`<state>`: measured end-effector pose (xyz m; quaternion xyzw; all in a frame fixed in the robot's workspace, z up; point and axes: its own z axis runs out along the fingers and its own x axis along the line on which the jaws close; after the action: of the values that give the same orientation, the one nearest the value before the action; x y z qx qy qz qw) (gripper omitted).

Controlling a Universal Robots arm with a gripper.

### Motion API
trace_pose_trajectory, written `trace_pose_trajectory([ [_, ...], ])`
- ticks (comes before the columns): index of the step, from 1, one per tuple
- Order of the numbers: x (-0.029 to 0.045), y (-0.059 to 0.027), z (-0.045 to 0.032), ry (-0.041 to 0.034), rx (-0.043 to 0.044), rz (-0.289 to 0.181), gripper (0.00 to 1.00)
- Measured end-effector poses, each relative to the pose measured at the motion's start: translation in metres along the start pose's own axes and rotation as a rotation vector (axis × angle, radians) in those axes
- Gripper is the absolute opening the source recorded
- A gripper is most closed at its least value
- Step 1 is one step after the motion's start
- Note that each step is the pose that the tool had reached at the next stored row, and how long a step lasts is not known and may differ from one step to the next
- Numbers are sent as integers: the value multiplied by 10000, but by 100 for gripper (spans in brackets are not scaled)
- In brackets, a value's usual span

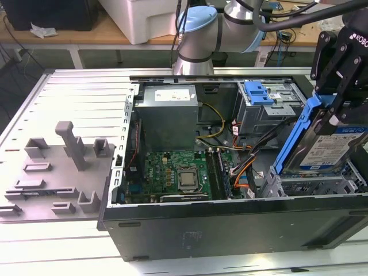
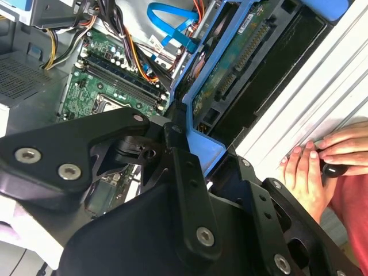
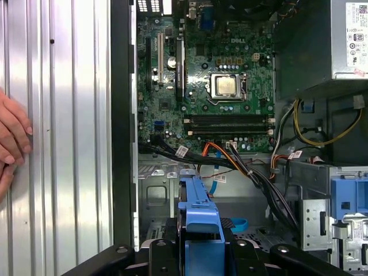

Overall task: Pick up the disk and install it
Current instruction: 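Insert the disk into the insertion slot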

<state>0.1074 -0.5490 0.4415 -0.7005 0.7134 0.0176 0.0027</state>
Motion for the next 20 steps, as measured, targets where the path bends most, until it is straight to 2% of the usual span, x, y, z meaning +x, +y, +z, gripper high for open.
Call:
trace_pose_trajectory([
  [9,1,-1,22,-3,0,0,37],
  [20,0,-12,8,-4,0,104,37],
])
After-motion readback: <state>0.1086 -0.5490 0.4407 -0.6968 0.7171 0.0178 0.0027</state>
